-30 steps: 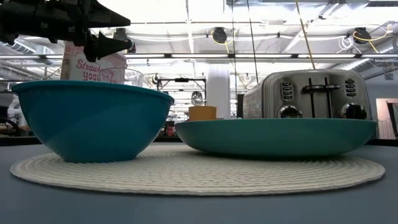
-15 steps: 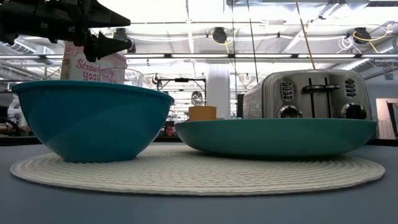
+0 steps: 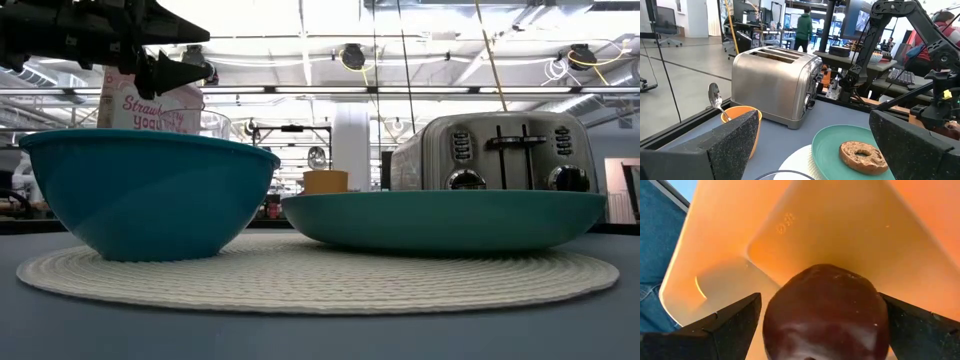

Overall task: Arrange a breakfast setting
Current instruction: Put the apple on the white placemat to the top of the green plate

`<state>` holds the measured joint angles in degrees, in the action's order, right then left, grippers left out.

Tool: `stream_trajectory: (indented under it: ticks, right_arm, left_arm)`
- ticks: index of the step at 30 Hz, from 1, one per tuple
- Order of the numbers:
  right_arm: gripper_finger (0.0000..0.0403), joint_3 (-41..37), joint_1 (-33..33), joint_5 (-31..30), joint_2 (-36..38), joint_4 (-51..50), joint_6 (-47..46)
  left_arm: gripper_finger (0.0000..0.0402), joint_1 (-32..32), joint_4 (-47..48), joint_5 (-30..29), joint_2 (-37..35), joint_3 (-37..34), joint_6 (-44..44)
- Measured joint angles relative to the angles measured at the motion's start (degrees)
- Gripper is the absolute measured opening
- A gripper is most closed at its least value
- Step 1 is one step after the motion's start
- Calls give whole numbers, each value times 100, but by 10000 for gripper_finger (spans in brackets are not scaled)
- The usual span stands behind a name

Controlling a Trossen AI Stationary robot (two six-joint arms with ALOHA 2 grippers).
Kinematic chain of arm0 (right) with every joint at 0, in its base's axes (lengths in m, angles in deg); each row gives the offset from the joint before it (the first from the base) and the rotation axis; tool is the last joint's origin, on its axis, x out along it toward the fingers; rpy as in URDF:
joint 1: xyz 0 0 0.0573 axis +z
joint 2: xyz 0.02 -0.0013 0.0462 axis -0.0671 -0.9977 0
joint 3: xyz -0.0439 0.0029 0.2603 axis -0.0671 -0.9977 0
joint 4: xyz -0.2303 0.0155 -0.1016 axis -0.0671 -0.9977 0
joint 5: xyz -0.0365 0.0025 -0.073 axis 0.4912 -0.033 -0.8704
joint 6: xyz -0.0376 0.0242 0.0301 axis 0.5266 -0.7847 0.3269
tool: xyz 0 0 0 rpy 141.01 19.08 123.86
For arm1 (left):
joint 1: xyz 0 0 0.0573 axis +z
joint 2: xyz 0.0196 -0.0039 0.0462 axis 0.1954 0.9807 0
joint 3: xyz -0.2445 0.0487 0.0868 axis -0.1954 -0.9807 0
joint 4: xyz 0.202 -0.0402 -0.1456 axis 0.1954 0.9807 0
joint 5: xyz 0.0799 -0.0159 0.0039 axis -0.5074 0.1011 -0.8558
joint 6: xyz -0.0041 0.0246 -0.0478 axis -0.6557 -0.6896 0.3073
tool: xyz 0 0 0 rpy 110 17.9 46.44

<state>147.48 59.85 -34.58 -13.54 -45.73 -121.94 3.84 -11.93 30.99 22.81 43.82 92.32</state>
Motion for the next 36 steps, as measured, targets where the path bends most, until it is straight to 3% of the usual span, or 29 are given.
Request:
stream_trajectory:
  ticks: [5, 16, 27, 36]
  right_arm:
    - [360, -2, 0, 1, 0, 15, -58]
    - [275, -2, 0, 4, 0, 46, -148]
    - [275, -4, -2, 453, 39, 74, -150]
    - [276, -7, -7, 426, 666, -204, -338]
  left_arm:
    - [386, 0, 0, 0, -1, 0, 7]
    - [386, 0, 0, 0, -1, 0, 25]
    - [386, -1, 0, 0, 0, 0, 25]
    - [386, -1, 0, 0, -1, 0, 53]
